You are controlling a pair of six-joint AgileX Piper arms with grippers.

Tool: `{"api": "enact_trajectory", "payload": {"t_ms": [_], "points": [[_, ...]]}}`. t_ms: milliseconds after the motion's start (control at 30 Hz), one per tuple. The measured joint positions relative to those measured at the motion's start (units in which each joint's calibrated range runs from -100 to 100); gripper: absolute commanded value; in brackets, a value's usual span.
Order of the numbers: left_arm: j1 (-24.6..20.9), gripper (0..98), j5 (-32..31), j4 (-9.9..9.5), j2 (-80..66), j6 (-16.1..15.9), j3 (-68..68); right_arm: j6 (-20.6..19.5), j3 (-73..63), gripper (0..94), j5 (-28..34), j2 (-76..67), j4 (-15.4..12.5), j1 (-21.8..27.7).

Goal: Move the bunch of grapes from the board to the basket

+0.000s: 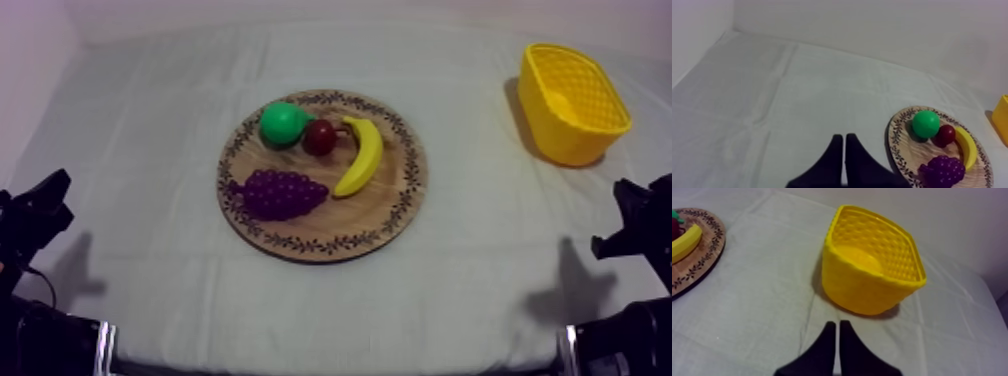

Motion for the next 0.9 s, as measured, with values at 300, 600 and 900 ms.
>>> {"api": "enact_trajectory", "payload": {"t_ms": [300,600,900], "points": [[0.0,0.1,0.0,0.00,0.0,0.0,0.0,0.0,0.0,0.6,0.0,0.0,0.0,0.0],[0.0,0.1,0.0,0.00,0.0,0.0,0.0,0.0,0.0,0.6,0.0,0.0,0.0,0.0],[0.0,0.1,0.0,0.00,0.0,0.0,0.0,-2.1,0.0,0.6,0.0,0.0,0.0,0.0]]}}
